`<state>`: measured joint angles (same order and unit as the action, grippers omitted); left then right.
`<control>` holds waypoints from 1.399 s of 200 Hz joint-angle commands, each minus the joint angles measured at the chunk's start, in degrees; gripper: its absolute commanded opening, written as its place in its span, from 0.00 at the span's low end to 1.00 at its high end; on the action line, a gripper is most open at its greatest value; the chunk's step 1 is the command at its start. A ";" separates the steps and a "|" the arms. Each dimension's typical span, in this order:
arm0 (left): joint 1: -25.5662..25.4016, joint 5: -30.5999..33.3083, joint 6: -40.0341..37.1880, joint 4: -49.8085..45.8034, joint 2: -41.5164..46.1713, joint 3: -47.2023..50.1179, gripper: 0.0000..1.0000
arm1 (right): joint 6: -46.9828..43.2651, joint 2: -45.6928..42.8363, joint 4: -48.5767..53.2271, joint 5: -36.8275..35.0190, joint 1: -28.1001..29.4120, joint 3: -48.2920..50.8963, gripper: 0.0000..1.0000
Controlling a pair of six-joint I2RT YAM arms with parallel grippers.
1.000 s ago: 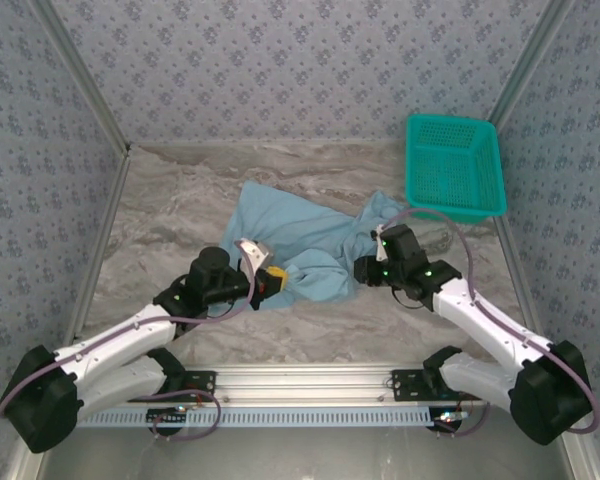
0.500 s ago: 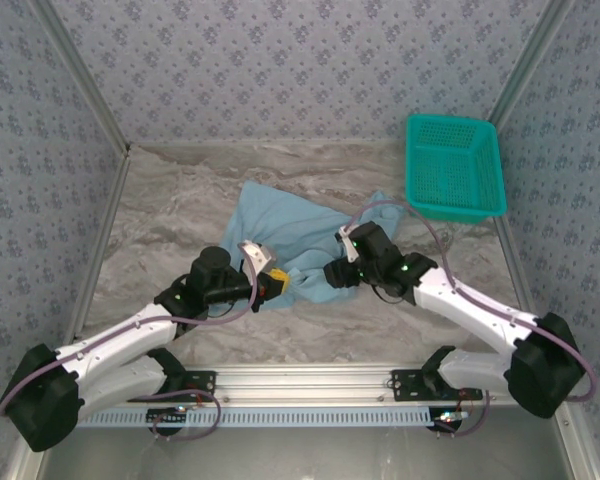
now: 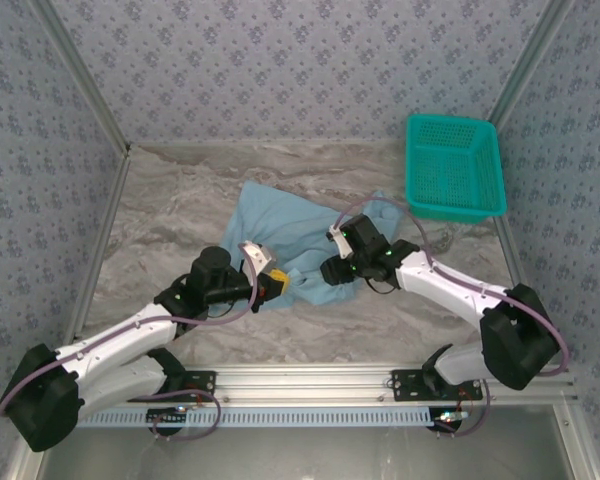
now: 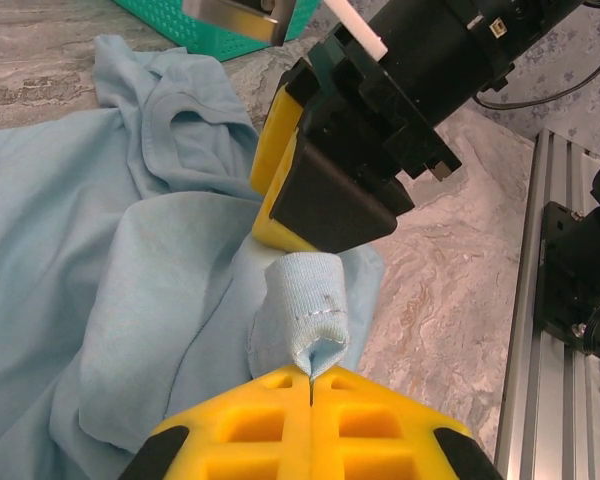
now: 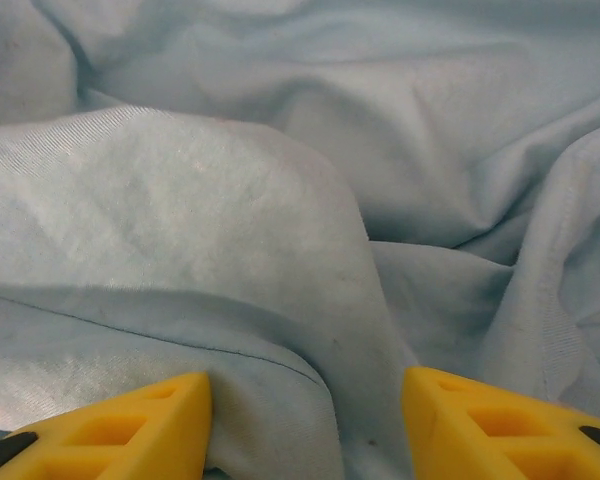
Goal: Fold the inside-out t-shirt
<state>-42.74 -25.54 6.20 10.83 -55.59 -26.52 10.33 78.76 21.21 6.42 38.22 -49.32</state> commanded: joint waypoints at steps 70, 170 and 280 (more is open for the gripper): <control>0.48 -0.73 -1.50 -0.81 0.22 -2.39 0.00 | -3.72 0.24 -4.10 8.89 0.01 1.30 0.62; 0.42 3.01 -1.50 -1.49 0.90 -0.96 0.00 | -2.06 1.44 -3.76 15.40 -0.49 0.06 0.10; 0.46 13.47 4.36 -6.61 -0.77 -1.55 0.28 | 26.93 -13.56 -35.93 37.67 -11.42 13.49 0.00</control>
<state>-42.70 -12.10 7.94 8.01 -55.66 -24.21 29.78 64.77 -4.82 40.75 26.89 -37.36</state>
